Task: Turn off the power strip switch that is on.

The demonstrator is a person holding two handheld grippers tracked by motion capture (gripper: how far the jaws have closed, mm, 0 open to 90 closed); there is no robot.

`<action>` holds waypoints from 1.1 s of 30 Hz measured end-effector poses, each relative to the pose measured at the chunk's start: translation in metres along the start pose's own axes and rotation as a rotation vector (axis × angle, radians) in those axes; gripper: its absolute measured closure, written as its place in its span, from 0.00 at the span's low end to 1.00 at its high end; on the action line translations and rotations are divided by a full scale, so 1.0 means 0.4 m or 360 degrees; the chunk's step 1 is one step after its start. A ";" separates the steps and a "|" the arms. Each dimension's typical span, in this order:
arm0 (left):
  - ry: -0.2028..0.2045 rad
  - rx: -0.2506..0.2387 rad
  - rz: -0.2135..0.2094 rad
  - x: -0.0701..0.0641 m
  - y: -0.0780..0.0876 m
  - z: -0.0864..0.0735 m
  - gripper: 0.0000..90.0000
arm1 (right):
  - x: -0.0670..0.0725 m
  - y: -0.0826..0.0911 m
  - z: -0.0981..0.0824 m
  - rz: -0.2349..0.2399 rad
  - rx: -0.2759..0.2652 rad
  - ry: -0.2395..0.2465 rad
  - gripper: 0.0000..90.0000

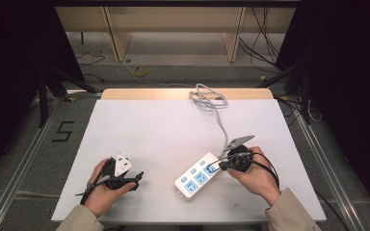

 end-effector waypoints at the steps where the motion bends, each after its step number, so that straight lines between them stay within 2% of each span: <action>1: 0.0000 0.0001 -0.0001 0.000 0.000 0.000 0.30 | 0.001 -0.001 0.002 0.0004 -0.0001 -0.0001 1.00; 33: -0.0002 -0.0002 -0.0004 -0.001 0.000 0.002 0.30 | -0.001 -0.019 0.047 -0.0003 0.0030 0.0041 1.00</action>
Point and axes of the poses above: each handheld gripper's, and its own axes: y roughly backward along the jaws, z roughly out of its top, x roughly to its left, the point moved 7 cm from there along -y, roughly forward along the jaws, and after that the axes turned 13 degrees about y, right-handed, at the moved point
